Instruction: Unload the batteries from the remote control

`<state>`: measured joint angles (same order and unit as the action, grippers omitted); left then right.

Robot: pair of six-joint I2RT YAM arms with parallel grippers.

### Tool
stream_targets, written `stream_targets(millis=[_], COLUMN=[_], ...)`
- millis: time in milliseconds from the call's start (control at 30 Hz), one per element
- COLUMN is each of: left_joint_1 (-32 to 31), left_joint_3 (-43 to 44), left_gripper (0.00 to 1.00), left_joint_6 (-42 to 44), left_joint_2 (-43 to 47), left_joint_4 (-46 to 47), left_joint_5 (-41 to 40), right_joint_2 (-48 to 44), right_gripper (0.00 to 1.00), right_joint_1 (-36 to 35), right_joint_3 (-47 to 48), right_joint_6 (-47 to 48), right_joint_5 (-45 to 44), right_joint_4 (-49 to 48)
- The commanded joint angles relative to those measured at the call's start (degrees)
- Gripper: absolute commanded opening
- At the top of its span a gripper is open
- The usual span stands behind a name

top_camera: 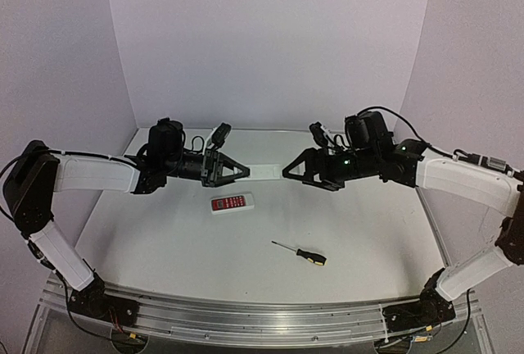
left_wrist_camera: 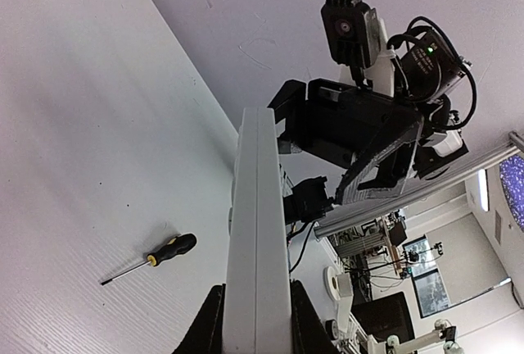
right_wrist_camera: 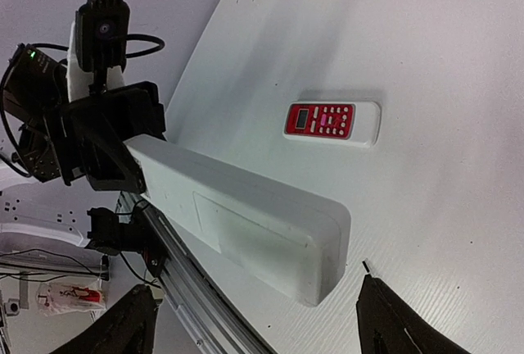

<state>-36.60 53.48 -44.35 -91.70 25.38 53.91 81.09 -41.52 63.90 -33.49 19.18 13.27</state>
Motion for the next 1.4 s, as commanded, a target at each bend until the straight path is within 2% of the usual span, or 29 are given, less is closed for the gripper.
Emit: stream_targets(millis=[0,233,567,800,900,1200,1267,1367], left_joint_1=[-0.13,-0.14,-0.14,-0.14,-0.14,-0.14,-0.14,-0.10], left_joint_3=[-0.69,-0.39,-0.09,0.45,0.47,0.90,1.12,0.99], left_gripper=[0.00,0.00,0.00,0.00,0.00,0.00,0.00,0.00], left_joint_6=[-3.59,-3.84,-3.88,-3.27,-3.66,-4.61,-4.71,-4.68], left_joint_2=[0.20,0.01,-1.39,-2.44,-2.68,-3.36,-3.48,-3.28], left_joint_4=[7.84,8.85,9.34,9.62,10.55,11.30,11.12,11.00], left_joint_5=[0.60,1.54,2.35,3.14,3.18,2.50,2.67,2.70], right_joint_2=[3.31,5.21,5.42,5.24,5.50,6.63,6.95,6.72], right_gripper=[0.78,0.68,0.67,0.65,0.58,0.56,0.52,0.39], right_joint_1=[-0.06,-0.06,-0.06,-0.07,-0.06,-0.06,-0.06,-0.06], right_joint_3=[1.77,2.58,3.14,2.58,2.93,3.20,3.32,2.78], right_joint_6=[-1.31,-1.82,-2.16,-3.62,-3.71,-4.87,-4.87,-4.96], right_joint_5=[-0.45,-3.92,-1.82,-3.44,-2.25,3.84,3.39,0.53], right_joint_4=[-5.10,-6.20,-7.38,-9.64,-9.88,-9.77,-9.76,-9.58])
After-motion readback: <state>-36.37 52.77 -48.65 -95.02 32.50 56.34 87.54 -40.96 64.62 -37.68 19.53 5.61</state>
